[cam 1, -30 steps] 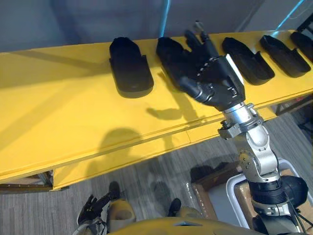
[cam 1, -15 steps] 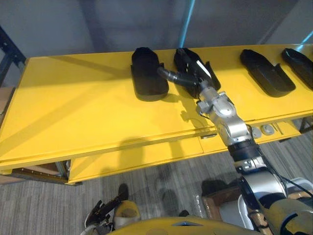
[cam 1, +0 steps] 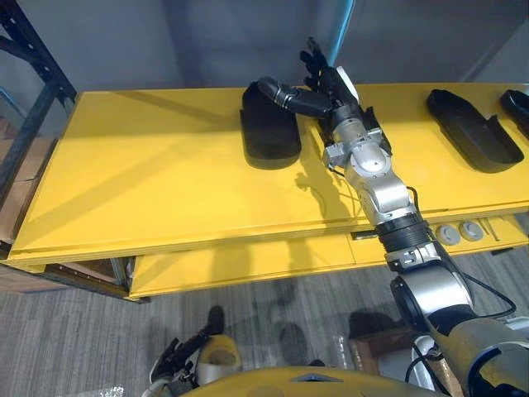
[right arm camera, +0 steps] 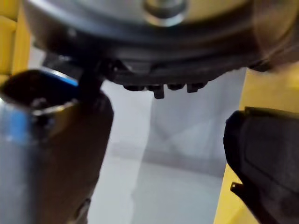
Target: Walk over and take three plastic housings, then place them on the shelf
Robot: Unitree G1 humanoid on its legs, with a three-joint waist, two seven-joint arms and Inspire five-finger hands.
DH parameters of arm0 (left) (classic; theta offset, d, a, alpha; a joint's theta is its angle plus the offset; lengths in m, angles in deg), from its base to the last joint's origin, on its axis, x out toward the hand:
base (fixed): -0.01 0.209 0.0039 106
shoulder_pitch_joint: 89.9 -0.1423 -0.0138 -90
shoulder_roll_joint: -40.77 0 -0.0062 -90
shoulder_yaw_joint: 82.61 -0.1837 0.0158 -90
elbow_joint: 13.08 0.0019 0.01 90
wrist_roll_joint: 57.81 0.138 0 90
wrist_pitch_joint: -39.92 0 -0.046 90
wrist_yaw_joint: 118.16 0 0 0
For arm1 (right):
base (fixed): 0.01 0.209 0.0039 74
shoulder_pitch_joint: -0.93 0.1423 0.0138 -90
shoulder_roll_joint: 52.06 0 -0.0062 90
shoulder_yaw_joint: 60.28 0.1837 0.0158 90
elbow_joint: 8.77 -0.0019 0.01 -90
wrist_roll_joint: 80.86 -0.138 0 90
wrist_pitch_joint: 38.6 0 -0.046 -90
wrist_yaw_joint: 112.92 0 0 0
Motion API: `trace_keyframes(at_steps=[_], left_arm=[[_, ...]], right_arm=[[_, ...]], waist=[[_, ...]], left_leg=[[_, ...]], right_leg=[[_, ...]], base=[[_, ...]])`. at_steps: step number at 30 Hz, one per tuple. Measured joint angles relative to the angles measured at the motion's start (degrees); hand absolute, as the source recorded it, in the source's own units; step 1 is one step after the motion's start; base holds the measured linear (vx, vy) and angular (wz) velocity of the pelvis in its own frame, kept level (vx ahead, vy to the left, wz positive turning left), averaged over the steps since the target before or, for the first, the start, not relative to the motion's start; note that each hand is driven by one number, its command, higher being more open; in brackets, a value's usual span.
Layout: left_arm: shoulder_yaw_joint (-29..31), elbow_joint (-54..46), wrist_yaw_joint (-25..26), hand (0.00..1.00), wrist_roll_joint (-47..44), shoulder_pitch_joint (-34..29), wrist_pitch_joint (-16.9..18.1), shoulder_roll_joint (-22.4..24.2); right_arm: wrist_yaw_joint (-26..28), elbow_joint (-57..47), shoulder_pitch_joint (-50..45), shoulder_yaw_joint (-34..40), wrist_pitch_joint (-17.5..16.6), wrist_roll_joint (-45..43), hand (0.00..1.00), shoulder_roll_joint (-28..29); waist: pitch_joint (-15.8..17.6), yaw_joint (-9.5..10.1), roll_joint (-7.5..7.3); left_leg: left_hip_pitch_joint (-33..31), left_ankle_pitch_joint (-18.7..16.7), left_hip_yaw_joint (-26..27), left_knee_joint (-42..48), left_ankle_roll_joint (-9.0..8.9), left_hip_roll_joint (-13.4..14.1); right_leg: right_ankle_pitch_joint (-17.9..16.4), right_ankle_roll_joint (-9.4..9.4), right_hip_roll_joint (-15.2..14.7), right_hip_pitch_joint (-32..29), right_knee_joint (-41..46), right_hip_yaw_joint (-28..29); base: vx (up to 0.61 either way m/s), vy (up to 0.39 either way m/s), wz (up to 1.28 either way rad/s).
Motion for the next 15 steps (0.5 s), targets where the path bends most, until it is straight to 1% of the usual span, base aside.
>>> trace_keyframes(at_steps=[3,6,8,10,15], left_arm=[[-0.62,-0.45,-0.01,1.00,-0.27,0.03,0.01,-0.01],[-1.75,-0.65,0.03,1.00,-0.29,-0.04,0.00,-0.30],[-2.05,-1.05,0.00,1.00,-0.29,0.02,-0.05,-0.28],[-2.27,-1.05,0.01,1.00,-0.30,0.11,-0.14,-0.30],[-3.48,-1.06,0.02,1.00,-0.78,1.01,-1.27,-0.34]], right_arm=[[-3.31,2.30,0.10,1.50,0.12,0.10,1.00,0.46],[-5.22,4.89,0.42,2.97,0.66,1.18,1.00,2.00],[-5.24,5.90,0.85,2.97,1.88,2.07,1.00,2.01],[-5.21,6.48,1.63,2.95,2.41,2.01,1.00,2.04],[-3.76,8.51,5.85,2.95,3.77,1.57,1.00,2.06]], waist=[[-0.01,0.64,0.01],[0.01,0.51,0.15],[0.05,0.55,0.27],[0.15,0.57,0.44],[0.60,0.74,1.53]], left_leg=[[-0.11,0.14,0.55,0.01,-0.05,0.19],[-0.12,0.19,0.61,0.04,-0.06,0.20],[-0.12,0.20,0.59,0.04,-0.07,0.23],[-0.20,0.20,0.56,0.04,-0.08,0.26],[-1.18,0.43,0.21,0.04,-0.05,0.29]], right_leg=[[0.06,0.10,0.04,-0.51,0.12,0.41],[0.11,0.16,0.05,-0.57,0.11,0.54],[0.11,0.16,0.07,-0.55,0.11,0.54],[0.11,0.16,0.10,-0.56,0.11,0.53],[0.11,0.16,0.16,-1.11,0.28,0.20]], base=[[-0.01,-0.017,-0.09],[0.00,-0.007,-0.02],[0.00,0.000,0.00],[0.00,0.000,0.00],[-0.01,-0.014,0.04]])
